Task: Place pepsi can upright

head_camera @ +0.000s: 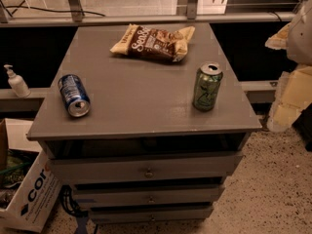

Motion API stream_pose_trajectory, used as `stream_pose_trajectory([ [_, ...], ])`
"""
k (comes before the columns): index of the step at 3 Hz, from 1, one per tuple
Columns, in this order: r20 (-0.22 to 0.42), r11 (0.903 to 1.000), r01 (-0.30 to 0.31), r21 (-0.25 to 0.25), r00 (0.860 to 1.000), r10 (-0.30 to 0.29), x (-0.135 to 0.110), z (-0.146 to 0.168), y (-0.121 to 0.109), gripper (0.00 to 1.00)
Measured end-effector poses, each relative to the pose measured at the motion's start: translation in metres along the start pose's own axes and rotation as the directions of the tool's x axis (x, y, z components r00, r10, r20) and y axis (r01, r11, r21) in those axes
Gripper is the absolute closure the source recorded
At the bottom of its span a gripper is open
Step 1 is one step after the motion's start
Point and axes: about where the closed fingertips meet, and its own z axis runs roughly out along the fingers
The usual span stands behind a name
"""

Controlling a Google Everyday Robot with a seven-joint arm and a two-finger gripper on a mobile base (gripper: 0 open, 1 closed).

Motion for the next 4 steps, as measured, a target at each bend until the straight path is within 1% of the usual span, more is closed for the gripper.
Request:
stream_pose_trajectory([
  [1,0.000,1.0000,0.000,0.000,1.000,0.000,0.000,0.000,0.000,0.00],
  [2,0.017,0.9977,0.068,0.004,0.998,-0.068,-0.014,0.007,-0.007,0.00],
  [3,0.059,0.9807,0.194,-0.026,0.980,-0.192,-0.049,0.026,-0.006,0.00],
  [4,0.090,0.9440,0.324,-0.061,0.944,-0.319,-0.090,0.043,-0.001,0.00],
])
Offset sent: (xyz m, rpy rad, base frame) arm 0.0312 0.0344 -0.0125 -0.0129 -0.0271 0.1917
